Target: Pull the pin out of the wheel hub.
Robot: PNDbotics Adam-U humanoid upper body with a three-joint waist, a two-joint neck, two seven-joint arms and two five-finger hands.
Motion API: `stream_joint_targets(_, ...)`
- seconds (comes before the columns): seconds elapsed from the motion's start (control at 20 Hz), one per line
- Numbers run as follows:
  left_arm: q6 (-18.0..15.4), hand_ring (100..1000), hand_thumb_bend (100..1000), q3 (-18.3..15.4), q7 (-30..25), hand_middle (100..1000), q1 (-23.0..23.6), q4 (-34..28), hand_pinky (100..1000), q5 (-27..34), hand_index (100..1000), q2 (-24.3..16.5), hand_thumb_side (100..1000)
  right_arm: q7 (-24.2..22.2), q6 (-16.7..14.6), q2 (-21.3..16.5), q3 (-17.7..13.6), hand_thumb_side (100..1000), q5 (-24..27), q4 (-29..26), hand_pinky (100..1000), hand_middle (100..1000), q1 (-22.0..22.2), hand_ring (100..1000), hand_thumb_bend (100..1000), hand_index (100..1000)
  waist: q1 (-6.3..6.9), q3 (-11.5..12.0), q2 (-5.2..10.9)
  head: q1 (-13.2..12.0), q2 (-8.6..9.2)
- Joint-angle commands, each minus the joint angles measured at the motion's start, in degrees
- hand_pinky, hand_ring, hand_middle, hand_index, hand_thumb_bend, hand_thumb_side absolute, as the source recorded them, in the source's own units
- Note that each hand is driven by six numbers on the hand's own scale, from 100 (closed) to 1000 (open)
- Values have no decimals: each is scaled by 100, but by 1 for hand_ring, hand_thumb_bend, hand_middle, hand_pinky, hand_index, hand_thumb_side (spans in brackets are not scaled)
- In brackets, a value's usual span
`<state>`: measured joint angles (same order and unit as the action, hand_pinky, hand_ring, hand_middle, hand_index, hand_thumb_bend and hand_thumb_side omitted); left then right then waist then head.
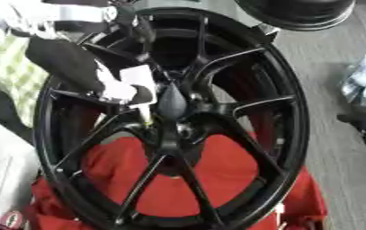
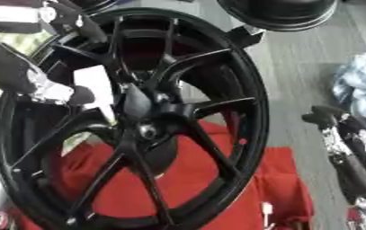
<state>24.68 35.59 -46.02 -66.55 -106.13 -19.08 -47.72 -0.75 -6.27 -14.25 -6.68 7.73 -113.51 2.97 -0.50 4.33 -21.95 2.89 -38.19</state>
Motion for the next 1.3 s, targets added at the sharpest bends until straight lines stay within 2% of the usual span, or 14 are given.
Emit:
stream_joint_targets(0.05, 407, 874, 452, -7, -318, 812, -57, 93, 833, -93, 905, -16, 673, 9, 33, 7, -7, 575, -21, -109, 976, 624, -46, 774, 100, 739, -13, -16, 74, -47, 24)
stream_joint_targets(0.3, 412, 852, 468, 28, -439, 794, -3, 156, 821, -111, 888, -1, 694, 48, 93, 63, 2, 587, -47, -109, 977, 624, -90, 774, 100, 738, -27, -30, 20, -84, 10)
stream_joint_targets(0.6, 340, 835, 459, 59, -590, 777, 59, 258, 805, -159, 872, 10, 670, 114, 148, 111, -6, 593, -65, -109, 977, 623, -123, 774, 100, 737, -29, -50, -20, -152, -8)
stream_joint_targets(0.8, 320, 800, 353, 86, -595, 740, 80, 345, 781, -179, 840, 27, 622, 151, 174, 129, -4, 597, -75, -109, 976, 623, -128, 774, 100, 737, -30, -69, -28, -168, -16)
stream_joint_targets(1.25, 449, 694, 166, 27, -595, 576, 75, 288, 724, -122, 722, -6, 635, 189, 232, 154, -6, 607, -89, -109, 977, 621, -118, 775, 100, 737, -24, -64, -12, -179, -33)
stream_joint_targets(1.3, 477, 694, 166, 13, -595, 576, 72, 268, 724, -107, 722, -11, 635, 199, 244, 159, -8, 607, -91, -109, 977, 621, -117, 775, 100, 737, -25, -64, -9, -180, -31)
